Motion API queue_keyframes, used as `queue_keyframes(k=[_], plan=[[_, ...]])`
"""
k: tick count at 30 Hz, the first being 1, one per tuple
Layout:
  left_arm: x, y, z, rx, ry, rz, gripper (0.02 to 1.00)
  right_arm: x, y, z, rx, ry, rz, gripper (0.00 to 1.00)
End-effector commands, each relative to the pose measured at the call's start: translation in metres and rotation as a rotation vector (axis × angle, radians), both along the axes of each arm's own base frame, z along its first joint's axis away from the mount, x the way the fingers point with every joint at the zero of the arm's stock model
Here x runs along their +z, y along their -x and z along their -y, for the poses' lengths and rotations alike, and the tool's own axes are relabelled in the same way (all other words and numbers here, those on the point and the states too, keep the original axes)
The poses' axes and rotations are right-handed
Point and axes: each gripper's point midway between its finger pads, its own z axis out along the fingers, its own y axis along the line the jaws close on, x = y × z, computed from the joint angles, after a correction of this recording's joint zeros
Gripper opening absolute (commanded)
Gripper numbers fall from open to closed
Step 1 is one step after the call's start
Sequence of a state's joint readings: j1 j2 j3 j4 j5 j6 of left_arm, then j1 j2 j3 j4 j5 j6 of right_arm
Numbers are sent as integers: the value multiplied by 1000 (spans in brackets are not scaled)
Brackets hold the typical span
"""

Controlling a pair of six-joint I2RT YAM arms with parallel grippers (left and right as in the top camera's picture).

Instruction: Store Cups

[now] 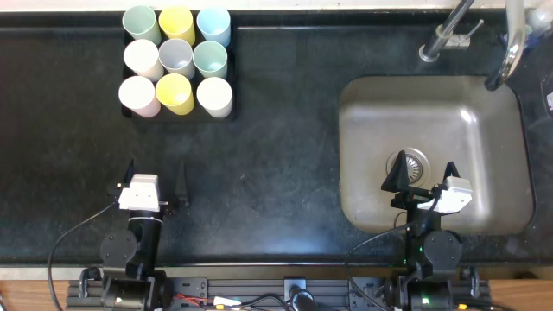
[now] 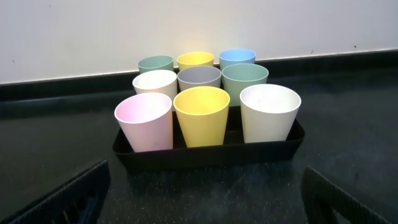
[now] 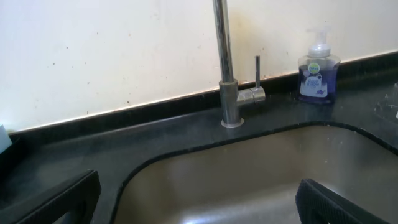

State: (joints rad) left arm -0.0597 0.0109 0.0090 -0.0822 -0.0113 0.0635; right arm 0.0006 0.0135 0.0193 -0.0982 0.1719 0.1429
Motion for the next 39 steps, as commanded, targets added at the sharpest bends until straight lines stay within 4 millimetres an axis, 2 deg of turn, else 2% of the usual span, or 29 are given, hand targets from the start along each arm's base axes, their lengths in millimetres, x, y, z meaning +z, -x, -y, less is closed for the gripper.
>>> queue_keyframes(k=[1,11,30,33,39], plan=[[1,1,3,-17,-21,6,998,2,0,-1,3,-7,11,998],[1,1,3,-17,-21,6,998,-5,-2,-1,3,-7,-20,998],[1,1,3,-18,-21,6,1000,-5,-2,-1,5,-7,-20,996],[1,1,3,-18,-21,6,1000,-6,-2,-6,34,-1,-26,996],[1,1,3,-17,-21,6,998,-8,-3,-26,161,193,-49,998]])
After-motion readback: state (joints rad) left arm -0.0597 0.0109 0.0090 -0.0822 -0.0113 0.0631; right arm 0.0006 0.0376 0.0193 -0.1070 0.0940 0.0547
